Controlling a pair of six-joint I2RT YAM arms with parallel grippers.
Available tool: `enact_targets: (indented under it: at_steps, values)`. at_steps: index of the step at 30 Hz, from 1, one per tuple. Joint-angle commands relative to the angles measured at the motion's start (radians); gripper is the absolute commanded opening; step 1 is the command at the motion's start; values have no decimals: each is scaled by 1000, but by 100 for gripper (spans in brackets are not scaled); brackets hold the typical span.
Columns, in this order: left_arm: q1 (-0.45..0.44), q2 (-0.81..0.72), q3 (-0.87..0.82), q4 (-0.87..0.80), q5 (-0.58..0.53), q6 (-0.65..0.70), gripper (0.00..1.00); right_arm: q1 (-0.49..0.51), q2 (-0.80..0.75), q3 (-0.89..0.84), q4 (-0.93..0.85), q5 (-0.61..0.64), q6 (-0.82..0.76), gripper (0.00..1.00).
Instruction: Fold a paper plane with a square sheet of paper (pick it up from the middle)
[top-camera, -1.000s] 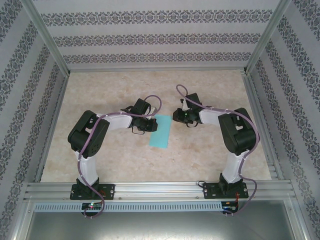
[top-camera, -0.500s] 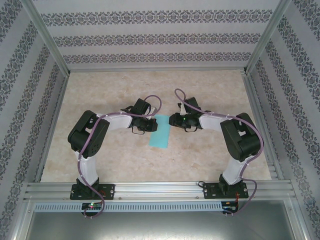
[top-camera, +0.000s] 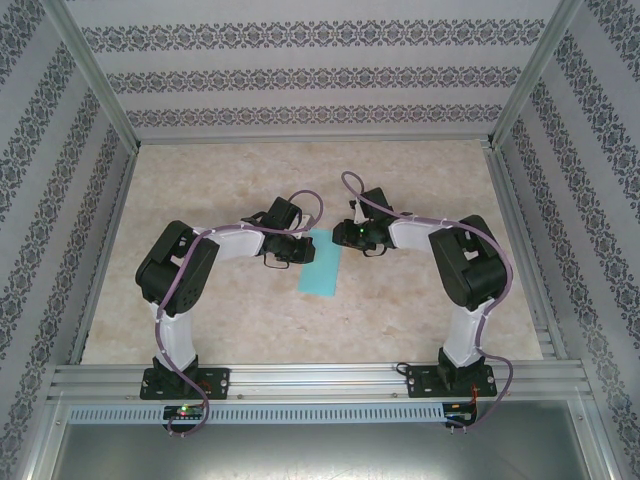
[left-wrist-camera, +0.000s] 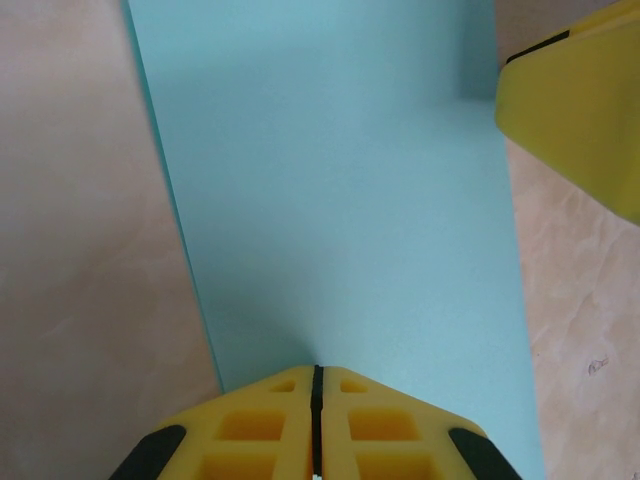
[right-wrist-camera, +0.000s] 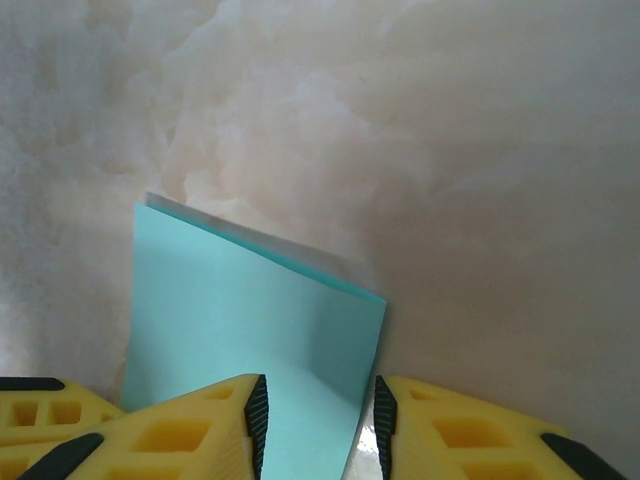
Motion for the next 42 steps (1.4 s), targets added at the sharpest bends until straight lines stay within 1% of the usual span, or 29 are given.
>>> enact_targets:
  at_steps: [1, 8, 16, 23, 32, 36, 42]
  values:
    - [21, 82, -69, -204, -115, 35, 11, 18, 36, 33, -11, 18, -17, 37]
    - [21, 84, -69, -201, -114, 34, 11, 37, 25, 42, -13, -17, -8, 38]
    - [20, 92, -67, -196, -109, 35, 11, 40, -21, 8, 9, -49, 27, 38]
    - [21, 96, -65, -192, -104, 33, 11, 42, -66, -47, 69, -86, 93, 38]
    - [21, 101, -65, -184, -97, 33, 11, 59, -113, -86, 40, -40, 106, 39]
    - [20, 102, -66, -183, -97, 32, 11, 65, -109, -101, 77, -57, 125, 39]
    - [22, 96, -73, -176, -91, 31, 11, 79, -100, -117, 83, -57, 132, 39]
